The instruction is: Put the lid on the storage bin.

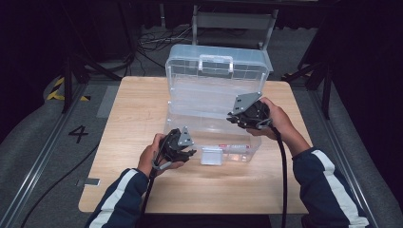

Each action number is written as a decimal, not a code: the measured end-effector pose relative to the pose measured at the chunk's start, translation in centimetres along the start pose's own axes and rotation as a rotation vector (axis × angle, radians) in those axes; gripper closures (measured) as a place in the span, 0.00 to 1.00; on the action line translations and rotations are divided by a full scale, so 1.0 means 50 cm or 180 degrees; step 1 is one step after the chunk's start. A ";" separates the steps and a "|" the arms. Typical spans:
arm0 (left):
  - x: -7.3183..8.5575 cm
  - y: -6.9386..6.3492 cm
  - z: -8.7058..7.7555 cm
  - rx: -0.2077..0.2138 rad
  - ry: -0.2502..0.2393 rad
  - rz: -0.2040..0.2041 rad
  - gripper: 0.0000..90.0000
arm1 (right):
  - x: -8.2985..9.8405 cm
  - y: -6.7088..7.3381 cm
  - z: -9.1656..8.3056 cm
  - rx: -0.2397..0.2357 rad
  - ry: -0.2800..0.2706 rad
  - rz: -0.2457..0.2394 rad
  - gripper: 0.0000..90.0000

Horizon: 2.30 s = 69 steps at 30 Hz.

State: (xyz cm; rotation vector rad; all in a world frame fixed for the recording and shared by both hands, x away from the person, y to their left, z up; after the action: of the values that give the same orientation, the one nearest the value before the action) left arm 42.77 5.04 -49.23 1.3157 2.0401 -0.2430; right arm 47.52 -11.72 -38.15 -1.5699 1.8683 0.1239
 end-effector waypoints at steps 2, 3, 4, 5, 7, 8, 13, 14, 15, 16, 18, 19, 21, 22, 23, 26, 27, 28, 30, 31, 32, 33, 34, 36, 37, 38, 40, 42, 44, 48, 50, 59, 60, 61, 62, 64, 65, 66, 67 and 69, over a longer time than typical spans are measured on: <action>0.000 0.000 0.000 0.0000 -0.0003 0.0001 0.61 | 0.001 0.001 0.000 0.0005 0.0002 0.0001 0.90; 0.000 0.000 0.000 0.0000 -0.0003 0.0001 0.61 | 0.001 0.001 0.000 0.0005 0.0002 0.0001 0.90; 0.000 0.000 0.000 -0.0006 -0.0009 -0.0008 0.60 | 0.001 0.002 -0.001 0.0013 0.0003 0.0021 0.90; 0.000 -0.001 0.000 -0.0006 -0.0010 -0.0008 0.60 | 0.002 0.003 -0.001 0.0017 0.0003 0.0022 0.90; -0.002 -0.001 -0.003 0.0030 -0.0050 -0.0015 0.62 | 0.002 0.004 -0.001 0.0015 0.0006 0.0001 0.90; -0.005 -0.002 -0.006 0.0061 -0.0084 -0.0033 0.64 | 0.002 0.005 -0.001 0.0017 0.0005 0.0001 0.90; -0.014 -0.006 -0.016 0.0034 -0.0125 0.0050 0.71 | 0.003 0.006 0.000 0.0008 -0.0001 0.0014 0.90; -0.014 -0.005 -0.018 0.0014 -0.0108 0.0065 0.72 | 0.003 0.005 -0.001 0.0009 -0.0004 0.0019 0.90; -0.013 -0.004 -0.020 0.0013 -0.0098 0.0088 0.72 | 0.003 0.006 -0.001 0.0008 -0.0006 0.0024 0.90; -0.013 -0.003 -0.021 0.0002 -0.0097 0.0095 0.72 | 0.003 0.006 -0.001 0.0010 -0.0006 0.0026 0.90; -0.013 -0.001 -0.027 0.0000 -0.0115 0.0113 0.71 | 0.004 0.008 -0.001 0.0008 -0.0012 0.0033 0.90; -0.013 -0.001 -0.030 -0.0017 -0.0122 0.0121 0.70 | 0.005 0.008 -0.001 0.0002 -0.0013 0.0030 0.90; -0.018 -0.001 -0.042 0.0017 -0.0203 0.0150 0.69 | 0.006 0.009 0.000 -0.0010 -0.0029 0.0044 0.90; -0.021 -0.003 -0.049 0.0061 -0.0260 0.0141 0.71 | 0.006 0.010 0.000 -0.0018 -0.0037 0.0073 0.90; -0.021 -0.003 -0.049 0.0061 -0.0260 0.0141 0.71 | 0.006 0.010 0.000 -0.0018 -0.0037 0.0073 0.90; -0.030 -0.001 -0.073 0.0085 -0.0377 0.0142 0.73 | 0.007 0.011 0.000 -0.0018 -0.0062 0.0095 0.90; -0.031 -0.001 -0.078 0.0091 -0.0398 0.0125 0.73 | 0.007 0.011 0.000 -0.0016 -0.0066 0.0103 0.90; -0.031 0.001 -0.083 0.0089 -0.0413 0.0120 0.73 | 0.007 0.011 0.000 -0.0009 -0.0067 0.0098 0.89; -0.032 0.003 -0.094 0.0112 -0.0449 0.0126 0.75 | 0.008 0.011 0.000 0.0001 -0.0075 0.0101 0.89; -0.032 0.005 -0.101 0.0116 -0.0481 0.0126 0.76 | 0.008 0.011 0.000 0.0004 -0.0089 0.0104 0.89; -0.033 0.007 -0.106 0.0114 -0.0498 0.0113 0.77 | 0.009 0.011 0.000 0.0005 -0.0098 0.0106 0.89; -0.033 0.012 -0.113 0.0086 -0.0526 0.0083 0.79 | 0.009 0.010 0.000 0.0004 -0.0106 0.0107 0.89; -0.033 0.017 -0.119 0.0069 -0.0549 0.0060 0.82 | 0.009 0.010 -0.001 0.0004 -0.0116 0.0117 0.89; -0.031 0.027 -0.133 0.0040 -0.0603 0.0019 0.86 | 0.010 0.010 -0.001 0.0006 -0.0132 0.0119 0.89; -0.031 0.033 -0.140 0.0010 -0.0634 -0.0001 0.87 | 0.010 0.010 -0.001 0.0010 -0.0129 0.0117 0.89; -0.030 0.039 -0.148 0.0004 -0.0665 -0.0026 0.88 | 0.010 0.010 -0.001 0.0010 -0.0132 0.0117 0.89; -0.028 0.053 -0.162 -0.0033 -0.0741 -0.0090 0.93 | 0.011 0.011 -0.001 0.0004 -0.0140 0.0132 0.89; -0.026 0.068 -0.172 -0.0077 -0.0781 -0.0105 0.98 | 0.011 0.010 -0.001 -0.0002 -0.0150 0.0128 0.89; -0.025 0.088 -0.183 -0.0156 -0.0818 -0.0174 1.00 | 0.012 0.010 -0.002 -0.0001 -0.0146 0.0120 0.89; -0.024 0.118 -0.199 -0.0206 -0.0974 -0.0359 1.00 | 0.011 0.009 -0.001 0.0001 -0.0159 0.0120 0.89; -0.022 0.135 -0.202 -0.0251 -0.1012 -0.0415 1.00 | 0.011 0.010 -0.001 0.0003 -0.0158 0.0124 0.89; -0.043 0.197 -0.195 -0.0278 -0.1085 -0.0557 1.00 | 0.012 0.009 -0.002 0.0041 -0.0189 0.0116 0.89; -0.048 0.211 -0.188 -0.0368 -0.0995 -0.0532 1.00 | 0.013 0.010 -0.002 0.0045 -0.0190 0.0115 0.88; -0.050 0.222 -0.185 -0.0461 -0.0945 -0.0525 1.00 | 0.013 0.009 -0.002 0.0045 -0.0192 0.0115 0.88; -0.055 0.230 -0.183 -0.0468 -0.0961 -0.0544 1.00 | 0.013 0.009 -0.002 0.0047 -0.0198 0.0115 0.88; -0.058 0.238 -0.181 -0.0458 -0.0963 -0.0557 1.00 | 0.013 0.009 -0.002 0.0039 -0.0205 0.0117 0.88; -0.062 0.251 -0.178 -0.0490 -0.0953 -0.0585 1.00 | 0.013 0.009 -0.002 0.0037 -0.0211 0.0120 0.88; -0.069 0.266 -0.176 -0.0452 -0.0993 -0.0658 1.00 | 0.014 0.010 -0.002 0.0044 -0.0214 0.0117 0.88; -0.072 0.272 -0.174 -0.0450 -0.1010 -0.0686 1.00 | 0.014 0.010 -0.002 0.0048 -0.0218 0.0118 0.88; -0.081 0.286 -0.168 -0.0415 -0.1036 -0.0771 1.00 | 0.014 0.010 -0.002 0.0042 -0.0233 0.0127 0.88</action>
State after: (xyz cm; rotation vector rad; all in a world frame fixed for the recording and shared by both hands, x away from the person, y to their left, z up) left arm 52.34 12.93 -37.52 0.8846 1.8967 -0.3985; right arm 47.00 -12.21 -38.63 -1.4999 1.8405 0.1841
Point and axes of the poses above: each handheld gripper's, and its own axes: z roughly forward along the jaws, x roughly out of its underside, y roughly to its left, the point moved 9 cm from there along z, roughly forward along the jaws, and after that the axes turned 2 degrees about -x, right-handed, at the moved point
